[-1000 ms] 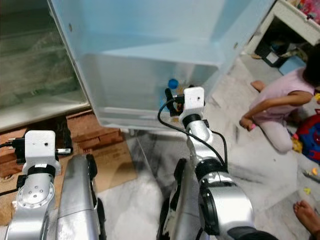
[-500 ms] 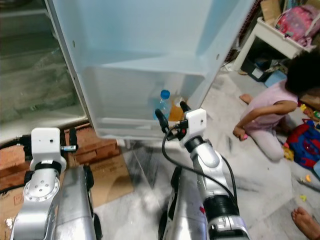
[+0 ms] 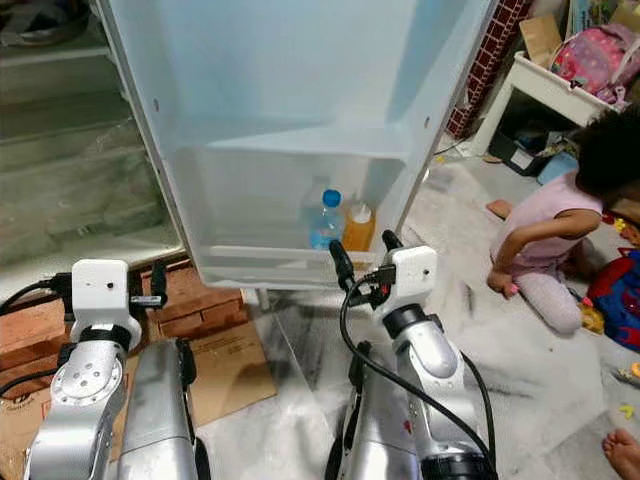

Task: Restocking fridge

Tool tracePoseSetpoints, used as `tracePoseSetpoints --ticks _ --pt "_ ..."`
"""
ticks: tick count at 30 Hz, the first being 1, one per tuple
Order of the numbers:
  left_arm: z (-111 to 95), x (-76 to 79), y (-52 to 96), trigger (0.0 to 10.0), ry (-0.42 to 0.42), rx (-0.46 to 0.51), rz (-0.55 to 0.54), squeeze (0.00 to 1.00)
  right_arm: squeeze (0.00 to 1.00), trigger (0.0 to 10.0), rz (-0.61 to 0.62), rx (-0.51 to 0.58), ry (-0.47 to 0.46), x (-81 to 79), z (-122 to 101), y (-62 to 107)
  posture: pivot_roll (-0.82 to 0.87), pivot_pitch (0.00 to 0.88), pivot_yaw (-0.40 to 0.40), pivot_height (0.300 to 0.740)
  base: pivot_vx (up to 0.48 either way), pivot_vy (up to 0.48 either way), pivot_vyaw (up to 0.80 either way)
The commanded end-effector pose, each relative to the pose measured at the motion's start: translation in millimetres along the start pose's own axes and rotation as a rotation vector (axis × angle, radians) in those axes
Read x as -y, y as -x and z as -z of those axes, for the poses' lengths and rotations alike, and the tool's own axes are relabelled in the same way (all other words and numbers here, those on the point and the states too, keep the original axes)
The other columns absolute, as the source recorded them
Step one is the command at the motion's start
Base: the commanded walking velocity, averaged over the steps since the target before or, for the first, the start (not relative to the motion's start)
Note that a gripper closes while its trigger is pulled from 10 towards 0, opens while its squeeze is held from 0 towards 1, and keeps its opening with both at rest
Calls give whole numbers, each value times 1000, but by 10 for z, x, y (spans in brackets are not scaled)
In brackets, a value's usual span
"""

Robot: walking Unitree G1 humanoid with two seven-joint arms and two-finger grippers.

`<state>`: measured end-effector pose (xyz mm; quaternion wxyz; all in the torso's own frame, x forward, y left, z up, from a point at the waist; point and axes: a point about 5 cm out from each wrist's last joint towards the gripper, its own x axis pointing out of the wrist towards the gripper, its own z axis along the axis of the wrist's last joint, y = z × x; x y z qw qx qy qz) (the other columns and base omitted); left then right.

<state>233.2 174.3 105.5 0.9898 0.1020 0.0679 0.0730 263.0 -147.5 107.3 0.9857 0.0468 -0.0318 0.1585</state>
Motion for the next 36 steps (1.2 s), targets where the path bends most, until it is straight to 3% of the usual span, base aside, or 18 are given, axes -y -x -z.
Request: tracePoseSetpoints --ticks 1,4,6,10,17,33,36 --pt "24 -10 41 10000 -2 -1 20 0 0 10000 46 -9 0 75 -40 69 74 0 -49 511 0 0 0" --pt "29 -43 73 10000 -6 0 19 0 0 10000 66 -21 -9 101 -38 110 74 0 -48 516 0 0 0" --pt "148 -163 271 10000 -29 -28 34 0 0 10000 132 -80 -43 172 18 326 80 0 -51 531 0 0 0" --pt "263 -222 403 10000 -53 -61 54 0 0 10000 155 -120 -36 191 63 482 79 0 -49 556 0 0 0" --pt "156 -93 291 10000 -58 6 107 0 0 10000 151 -122 -41 176 17 420 64 0 -41 601 0 0 0" --pt "148 -59 244 10000 -60 21 112 0 0 10000 133 -145 -51 152 28 397 65 0 -43 701 0 0 0" --pt "150 -38 215 10000 -63 23 121 0 0 10000 149 -204 -6 144 98 386 64 0 -43 701 0 0 0"
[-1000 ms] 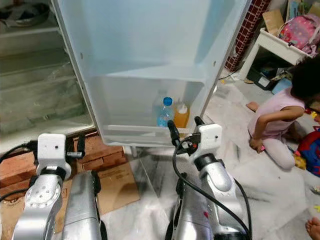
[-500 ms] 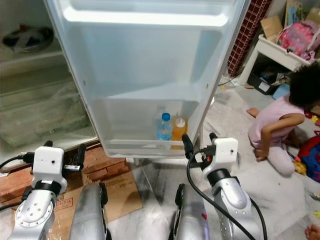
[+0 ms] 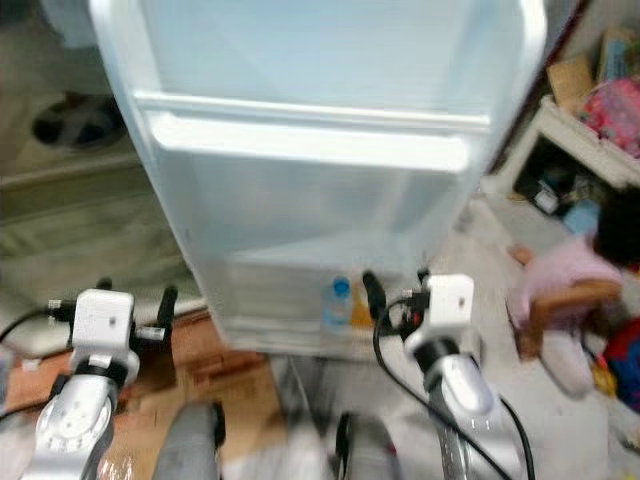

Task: Restocking fridge

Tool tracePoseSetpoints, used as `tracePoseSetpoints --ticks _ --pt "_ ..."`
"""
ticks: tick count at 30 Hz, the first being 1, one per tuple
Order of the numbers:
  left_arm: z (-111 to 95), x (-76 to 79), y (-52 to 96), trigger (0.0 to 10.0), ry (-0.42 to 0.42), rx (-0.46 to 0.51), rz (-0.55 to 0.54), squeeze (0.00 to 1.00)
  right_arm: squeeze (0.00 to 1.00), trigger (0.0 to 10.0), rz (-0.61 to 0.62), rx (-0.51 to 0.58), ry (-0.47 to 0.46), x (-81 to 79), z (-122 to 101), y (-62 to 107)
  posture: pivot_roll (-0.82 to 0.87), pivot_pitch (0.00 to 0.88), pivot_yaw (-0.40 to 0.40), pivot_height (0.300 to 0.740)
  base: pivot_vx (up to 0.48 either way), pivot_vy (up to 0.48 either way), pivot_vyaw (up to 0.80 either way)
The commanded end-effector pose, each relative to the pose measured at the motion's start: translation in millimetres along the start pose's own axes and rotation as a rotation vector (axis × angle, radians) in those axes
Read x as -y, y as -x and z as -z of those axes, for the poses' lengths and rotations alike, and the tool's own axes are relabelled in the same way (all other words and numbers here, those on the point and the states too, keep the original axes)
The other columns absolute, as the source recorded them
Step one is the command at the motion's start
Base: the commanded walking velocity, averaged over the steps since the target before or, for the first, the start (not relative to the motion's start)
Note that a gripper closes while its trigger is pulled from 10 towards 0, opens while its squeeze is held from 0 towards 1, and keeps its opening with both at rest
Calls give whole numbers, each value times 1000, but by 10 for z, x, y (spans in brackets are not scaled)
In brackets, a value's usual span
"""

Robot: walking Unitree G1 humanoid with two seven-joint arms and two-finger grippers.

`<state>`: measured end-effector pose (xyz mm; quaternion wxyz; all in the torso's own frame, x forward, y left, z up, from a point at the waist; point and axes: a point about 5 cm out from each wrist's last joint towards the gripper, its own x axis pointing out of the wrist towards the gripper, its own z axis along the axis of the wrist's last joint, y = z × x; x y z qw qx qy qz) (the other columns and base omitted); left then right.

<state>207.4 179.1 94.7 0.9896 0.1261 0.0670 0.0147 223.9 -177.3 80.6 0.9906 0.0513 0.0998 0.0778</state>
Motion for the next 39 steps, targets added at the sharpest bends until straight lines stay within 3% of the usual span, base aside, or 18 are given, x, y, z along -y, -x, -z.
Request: tracePoseSetpoints --ticks 1,6,10,14,18,22,30,33,39 --pt "-4 22 -29 10000 -8 7 12 0 0 10000 -17 40 39 -54 -122 -64 65 0 -43 701 0 0 0" --pt "37 103 -96 10000 0 -11 71 0 0 10000 -50 9 45 -62 -94 -134 59 0 -34 701 0 0 0" --pt "131 159 87 10000 -30 -26 162 0 0 10000 -120 0 43 -72 -85 -72 61 0 -16 701 0 0 0" --pt "186 71 45 10000 -26 -39 126 0 0 10000 -64 -7 14 -35 -27 -65 70 0 -22 726 0 0 0" --pt "160 79 -4 10000 -17 -21 102 0 0 10000 -18 5 -13 -48 -5 -74 72 0 -33 740 0 0 0" --pt "109 98 -48 10000 -9 5 95 0 0 10000 -24 10 -7 -96 6 -55 69 0 -41 740 0 0 0" --pt "88 89 -102 10000 -1 14 88 0 0 10000 -43 -29 -73 -36 23 -26 58 0 -48 740 0 0 0" --pt "82 104 -113 10000 0 16 89 0 0 10000 -62 -49 -94 -24 21 -62 64 0 -43 740 -268 0 0" --pt "-27 108 -176 10000 1 47 81 0 0 10000 -100 -74 -34 -47 -67 -216 73 0 -37 740 -397 0 0"
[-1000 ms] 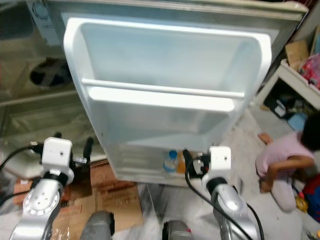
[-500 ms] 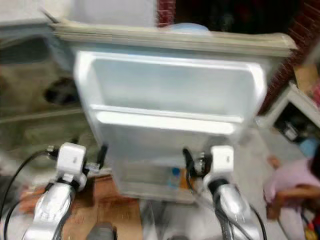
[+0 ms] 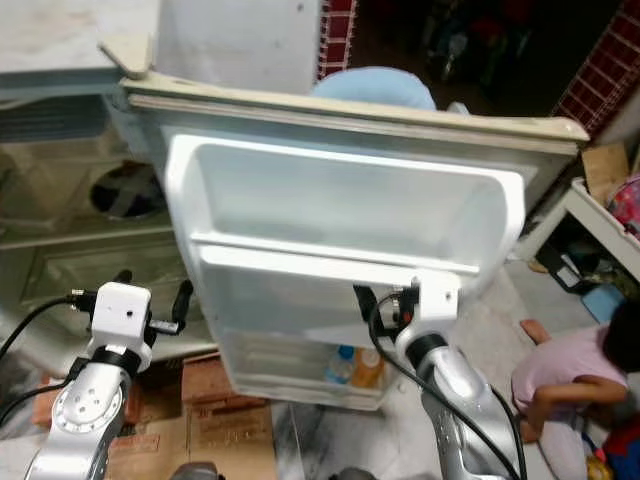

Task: Restocking fridge

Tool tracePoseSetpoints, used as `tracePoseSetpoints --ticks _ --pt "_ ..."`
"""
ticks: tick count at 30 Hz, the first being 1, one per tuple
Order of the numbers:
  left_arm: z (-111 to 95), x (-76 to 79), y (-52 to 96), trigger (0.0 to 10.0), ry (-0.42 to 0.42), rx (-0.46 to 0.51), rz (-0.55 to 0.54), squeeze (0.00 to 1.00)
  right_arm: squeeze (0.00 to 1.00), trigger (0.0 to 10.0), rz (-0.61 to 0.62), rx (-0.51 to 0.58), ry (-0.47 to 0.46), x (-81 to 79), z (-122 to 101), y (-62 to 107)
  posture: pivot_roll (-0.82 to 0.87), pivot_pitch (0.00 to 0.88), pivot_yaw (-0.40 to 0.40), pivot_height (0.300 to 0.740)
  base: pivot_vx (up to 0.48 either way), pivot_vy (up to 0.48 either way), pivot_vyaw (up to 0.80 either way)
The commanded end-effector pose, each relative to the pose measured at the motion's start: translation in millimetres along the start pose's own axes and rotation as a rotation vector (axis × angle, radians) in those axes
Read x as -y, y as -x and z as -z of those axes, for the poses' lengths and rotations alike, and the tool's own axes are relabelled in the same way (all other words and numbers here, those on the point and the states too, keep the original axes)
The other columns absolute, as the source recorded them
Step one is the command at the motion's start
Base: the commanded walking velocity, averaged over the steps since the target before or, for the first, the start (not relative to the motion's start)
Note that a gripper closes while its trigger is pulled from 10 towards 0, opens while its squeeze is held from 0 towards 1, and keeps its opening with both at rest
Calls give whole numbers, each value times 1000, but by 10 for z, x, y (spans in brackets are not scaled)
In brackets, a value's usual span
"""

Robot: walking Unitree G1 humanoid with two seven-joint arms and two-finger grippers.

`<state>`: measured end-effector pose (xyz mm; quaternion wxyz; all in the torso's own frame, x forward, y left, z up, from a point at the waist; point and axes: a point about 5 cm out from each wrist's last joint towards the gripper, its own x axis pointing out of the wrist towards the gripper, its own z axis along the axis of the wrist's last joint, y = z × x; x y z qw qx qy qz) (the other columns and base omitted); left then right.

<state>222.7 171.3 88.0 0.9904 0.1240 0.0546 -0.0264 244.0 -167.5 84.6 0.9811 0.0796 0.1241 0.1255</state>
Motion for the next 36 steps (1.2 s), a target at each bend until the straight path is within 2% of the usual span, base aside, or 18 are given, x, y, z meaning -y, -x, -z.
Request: tracePoseSetpoints --ticks 1,5,8,10,12,14,19,22,24,26,29,32,36 --pt "-96 17 -45 10000 -4 27 0 0 0 10000 8 -15 52 17 -50 -58 73 0 -33 740 -435 0 0" --pt "-156 18 -63 10000 -4 42 -3 0 0 10000 -10 12 101 -26 -157 -128 75 0 -31 740 -427 0 0" --pt "-171 12 -51 10000 -2 44 -7 0 0 10000 -35 78 139 -74 -248 -171 79 0 -31 740 -410 0 0" --pt "-175 16 -37 10000 -2 43 -7 0 0 10000 2 93 78 -69 -265 -191 81 0 -34 740 -358 0 0" --pt "-163 25 -20 10000 -4 37 -4 0 0 10000 25 130 142 -47 -293 -195 80 0 -35 740 -161 0 0" --pt "-148 34 -2 10000 -8 30 1 0 0 10000 -58 97 79 -76 -250 -169 82 0 -39 740 0 0 0" --pt "-136 34 24 10000 2 18 0 0 0 10000 -33 81 16 -18 -187 -121 88 0 -45 740 0 0 0" --pt "-113 16 55 10000 27 5 -17 0 0 10000 26 58 72 35 -136 -90 87 0 -47 740 0 0 0" --pt "-107 0 57 10000 28 -1 -32 0 0 10000 105 46 168 73 -118 -100 84 0 -47 740 0 0 0" --pt "-119 -11 40 10000 36 1 -42 0 0 10000 69 30 76 56 -105 -112 82 0 -46 740 0 0 0" --pt "-144 -31 13 10000 36 8 -56 0 0 10000 118 44 146 101 -150 -137 79 0 -45 740 0 0 0" --pt "-156 -70 -35 10000 54 5 -90 0 0 10000 80 71 113 84 -185 -144 76 0 -46 740 0 0 0" --pt "-168 -78 -44 10000 65 11 -90 0 0 10000 105 99 94 112 -231 -129 74 0 -47 740 61 0 0"
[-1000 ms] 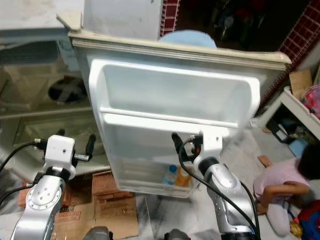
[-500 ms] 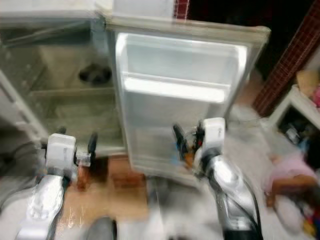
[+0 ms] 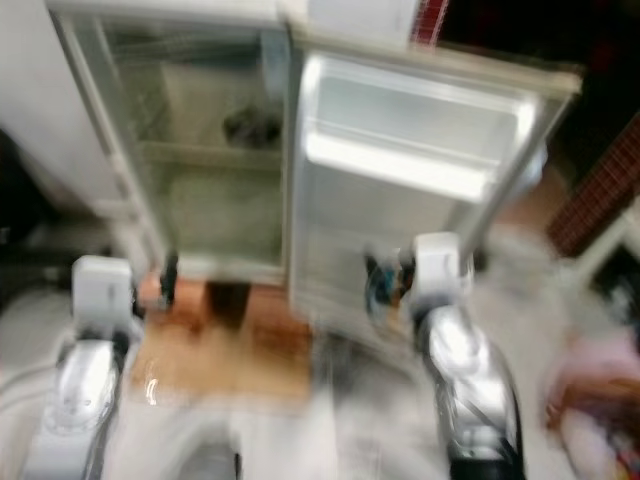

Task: Restocking fridge

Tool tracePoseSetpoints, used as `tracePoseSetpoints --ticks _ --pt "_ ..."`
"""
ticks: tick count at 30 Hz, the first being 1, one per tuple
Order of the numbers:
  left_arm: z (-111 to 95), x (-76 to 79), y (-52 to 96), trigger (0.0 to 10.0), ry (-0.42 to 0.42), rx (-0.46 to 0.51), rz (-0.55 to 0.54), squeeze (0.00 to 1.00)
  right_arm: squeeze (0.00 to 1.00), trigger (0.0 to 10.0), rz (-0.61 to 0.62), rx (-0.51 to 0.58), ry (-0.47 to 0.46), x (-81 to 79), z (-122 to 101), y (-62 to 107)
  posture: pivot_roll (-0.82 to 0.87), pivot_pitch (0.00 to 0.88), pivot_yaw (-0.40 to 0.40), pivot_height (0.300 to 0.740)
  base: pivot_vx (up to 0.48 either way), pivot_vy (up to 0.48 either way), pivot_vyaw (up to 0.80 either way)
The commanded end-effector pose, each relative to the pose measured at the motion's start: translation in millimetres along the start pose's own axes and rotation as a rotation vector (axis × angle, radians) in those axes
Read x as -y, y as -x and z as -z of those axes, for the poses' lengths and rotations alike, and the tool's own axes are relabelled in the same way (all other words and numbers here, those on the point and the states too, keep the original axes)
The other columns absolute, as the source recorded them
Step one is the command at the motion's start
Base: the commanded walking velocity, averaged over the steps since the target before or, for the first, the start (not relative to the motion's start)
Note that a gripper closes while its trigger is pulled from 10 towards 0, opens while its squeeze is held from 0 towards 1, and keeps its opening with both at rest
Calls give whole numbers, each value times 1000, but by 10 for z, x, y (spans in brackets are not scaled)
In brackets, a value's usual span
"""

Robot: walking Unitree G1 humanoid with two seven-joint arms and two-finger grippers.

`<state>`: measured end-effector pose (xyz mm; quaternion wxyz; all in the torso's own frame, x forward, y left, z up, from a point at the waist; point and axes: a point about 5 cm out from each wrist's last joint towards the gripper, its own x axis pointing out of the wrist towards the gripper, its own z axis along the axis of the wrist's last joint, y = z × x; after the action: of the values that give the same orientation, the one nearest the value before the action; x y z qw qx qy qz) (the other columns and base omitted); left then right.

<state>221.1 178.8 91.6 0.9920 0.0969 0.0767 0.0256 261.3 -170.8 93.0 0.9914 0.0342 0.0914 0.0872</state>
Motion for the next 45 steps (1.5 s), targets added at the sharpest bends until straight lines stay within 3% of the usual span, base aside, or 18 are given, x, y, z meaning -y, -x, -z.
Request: tracePoseSetpoints --ticks 1,11,14,17,23,29,38,42,45 --pt "-158 22 -57 10000 6 67 9 0 0 10000 22 37 2 65 -93 -9 74 0 -47 740 244 0 0" --pt "-132 22 -55 10000 5 56 2 0 0 10000 7 73 -11 37 -138 -40 73 0 -48 740 369 -25 0" --pt "-133 28 -52 10000 7 56 3 0 0 10000 -63 17 -6 -1 -47 -26 74 0 -49 740 395 -269 0" --pt "-128 29 -41 10000 9 54 3 0 0 10000 -162 -122 9 -31 149 51 78 0 -51 740 391 -274 0" --pt "-117 39 -29 10000 6 50 6 0 0 10000 -135 -262 65 150 312 132 75 0 -54 740 351 -314 0" --pt "-113 54 -38 10000 5 49 10 0 0 10000 -71 -321 114 318 362 100 77 0 -55 740 274 -390 0" --pt "-132 39 -44 10000 11 56 -31 0 0 10000 -17 -332 228 492 261 -127 92 0 -60 740 165 -208 0" --pt "-92 -51 -46 10000 5 18 -130 0 0 10000 137 -210 326 642 24 -332 98 0 -60 740 0 0 0" --pt "-39 -115 -40 10000 48 -35 -195 0 0 10000 198 -127 312 656 -140 -441 102 0 -60 740 0 0 0"
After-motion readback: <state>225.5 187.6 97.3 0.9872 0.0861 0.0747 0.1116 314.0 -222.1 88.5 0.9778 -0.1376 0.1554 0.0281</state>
